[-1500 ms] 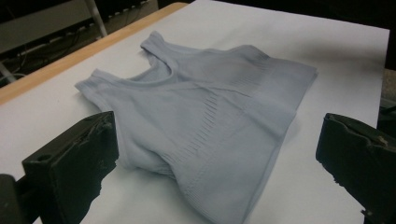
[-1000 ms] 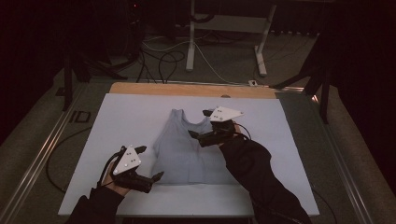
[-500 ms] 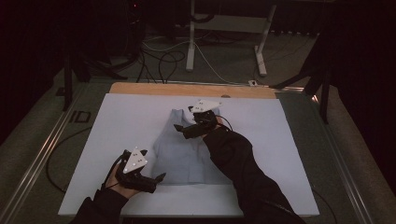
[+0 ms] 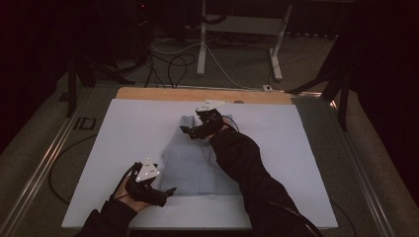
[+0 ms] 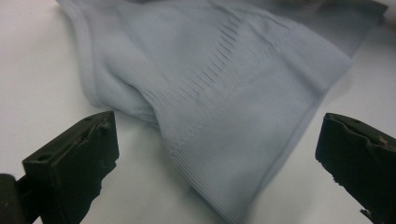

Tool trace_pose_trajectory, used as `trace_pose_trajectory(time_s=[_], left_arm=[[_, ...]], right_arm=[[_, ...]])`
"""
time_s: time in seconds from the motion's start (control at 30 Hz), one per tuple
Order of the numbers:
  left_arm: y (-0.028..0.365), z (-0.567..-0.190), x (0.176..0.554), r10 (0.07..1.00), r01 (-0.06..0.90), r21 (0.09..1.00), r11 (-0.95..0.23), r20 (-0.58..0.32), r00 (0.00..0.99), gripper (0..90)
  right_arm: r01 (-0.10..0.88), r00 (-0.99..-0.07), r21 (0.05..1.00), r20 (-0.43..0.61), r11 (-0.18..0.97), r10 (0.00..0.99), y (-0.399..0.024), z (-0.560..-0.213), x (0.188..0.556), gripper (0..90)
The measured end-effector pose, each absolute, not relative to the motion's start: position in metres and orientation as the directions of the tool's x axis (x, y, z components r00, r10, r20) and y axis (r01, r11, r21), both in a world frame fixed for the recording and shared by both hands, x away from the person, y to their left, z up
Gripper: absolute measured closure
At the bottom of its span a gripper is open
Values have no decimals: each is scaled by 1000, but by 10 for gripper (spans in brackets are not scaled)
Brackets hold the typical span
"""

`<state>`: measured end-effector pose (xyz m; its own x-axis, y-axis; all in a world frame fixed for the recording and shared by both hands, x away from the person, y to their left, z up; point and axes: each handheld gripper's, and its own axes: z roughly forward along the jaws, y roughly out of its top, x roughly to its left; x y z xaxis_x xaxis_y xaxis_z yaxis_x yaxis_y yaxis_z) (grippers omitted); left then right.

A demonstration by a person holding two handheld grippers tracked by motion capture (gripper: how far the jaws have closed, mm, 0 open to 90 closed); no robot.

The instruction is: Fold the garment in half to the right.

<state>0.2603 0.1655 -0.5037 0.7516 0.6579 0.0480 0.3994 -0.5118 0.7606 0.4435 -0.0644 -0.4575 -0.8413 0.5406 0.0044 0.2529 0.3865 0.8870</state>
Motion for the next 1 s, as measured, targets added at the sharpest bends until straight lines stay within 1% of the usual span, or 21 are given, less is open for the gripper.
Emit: trace_pose_trajectory(time_s=[0.1,0.23,0.37,0.4,0.43,0.6,0.63,0.67,0.73,0.77,0.87,0.93,0.97,1.0], left_arm=[[167,-508,260,645,414,739,-531,36,763,9],[167,-513,261,638,426,723,-544,27,769,41],[167,-517,261,624,431,706,-562,20,781,98],[167,-517,261,624,431,706,-562,20,781,138],[167,-518,261,624,430,701,-569,26,781,158],[166,-521,263,631,449,682,-577,22,776,191],[166,-522,264,630,452,678,-580,21,776,233],[166,-523,263,627,448,673,-589,30,779,233],[165,-524,263,622,443,658,-609,49,782,270],[166,-524,264,623,442,656,-612,56,780,270],[167,-524,266,626,457,655,-602,32,779,357],[166,-525,267,625,463,644,-609,31,780,365],[166,-526,267,623,468,637,-613,26,782,417],[166,-526,268,617,468,631,-619,22,786,436]], right_arm=[[257,-844,881,5,396,536,-63,-460,448,91],[266,-839,867,-7,421,544,-59,-463,456,91],[278,-834,858,-9,433,552,-53,-464,465,91],[278,-834,858,-9,433,552,-53,-464,465,91],[291,-829,854,0,432,559,-49,-465,469,91],[295,-830,846,-4,445,558,-45,-468,474,91],[304,-830,837,-2,455,558,-41,-470,477,91],[304,-830,837,-2,455,558,-41,-470,477,91],[313,-830,834,7,454,558,-38,-472,480,91],[313,-830,834,7,454,558,-38,-472,480,91],[318,-830,827,7,464,557,-35,-475,482,91],[323,-832,820,9,472,554,-32,-477,483,91],[325,-835,817,10,477,551,-29,-477,484,91],[326,-835,817,14,475,550,-28,-477,484,91]])
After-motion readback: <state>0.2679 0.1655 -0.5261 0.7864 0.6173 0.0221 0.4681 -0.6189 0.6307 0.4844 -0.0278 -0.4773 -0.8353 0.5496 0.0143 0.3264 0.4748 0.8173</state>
